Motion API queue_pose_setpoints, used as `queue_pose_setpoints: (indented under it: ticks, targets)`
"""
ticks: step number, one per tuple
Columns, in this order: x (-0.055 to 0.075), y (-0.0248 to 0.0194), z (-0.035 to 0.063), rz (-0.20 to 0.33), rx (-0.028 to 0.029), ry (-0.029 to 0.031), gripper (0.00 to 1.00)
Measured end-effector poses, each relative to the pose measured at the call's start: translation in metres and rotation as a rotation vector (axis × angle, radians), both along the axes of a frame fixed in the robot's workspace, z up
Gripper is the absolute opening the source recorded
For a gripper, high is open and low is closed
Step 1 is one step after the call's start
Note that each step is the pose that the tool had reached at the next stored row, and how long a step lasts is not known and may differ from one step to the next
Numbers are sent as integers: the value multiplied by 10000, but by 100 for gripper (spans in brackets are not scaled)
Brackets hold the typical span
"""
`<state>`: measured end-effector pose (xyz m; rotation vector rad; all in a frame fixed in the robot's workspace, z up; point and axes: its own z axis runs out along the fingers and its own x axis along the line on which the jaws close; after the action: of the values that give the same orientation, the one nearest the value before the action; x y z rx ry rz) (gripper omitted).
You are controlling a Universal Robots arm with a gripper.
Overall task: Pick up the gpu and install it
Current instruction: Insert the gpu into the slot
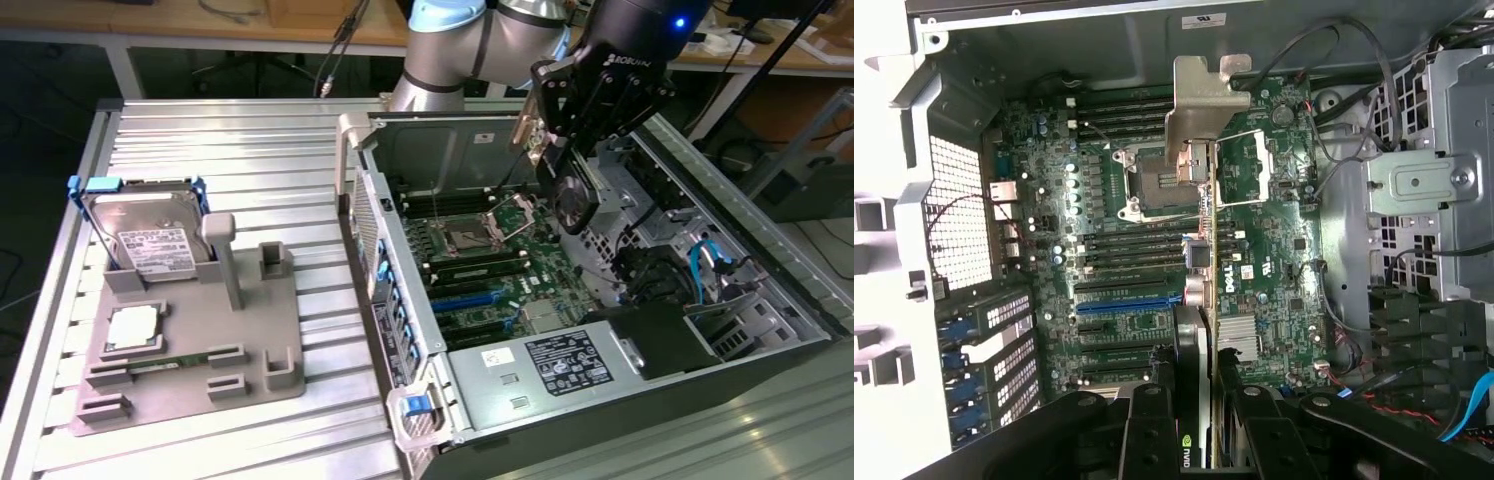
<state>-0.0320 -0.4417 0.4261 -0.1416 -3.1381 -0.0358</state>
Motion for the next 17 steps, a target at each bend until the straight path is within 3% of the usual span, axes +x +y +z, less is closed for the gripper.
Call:
queue_pose_setpoints:
  ticks: [17]
  targets:
    - [0,0,0,245,0,0,27]
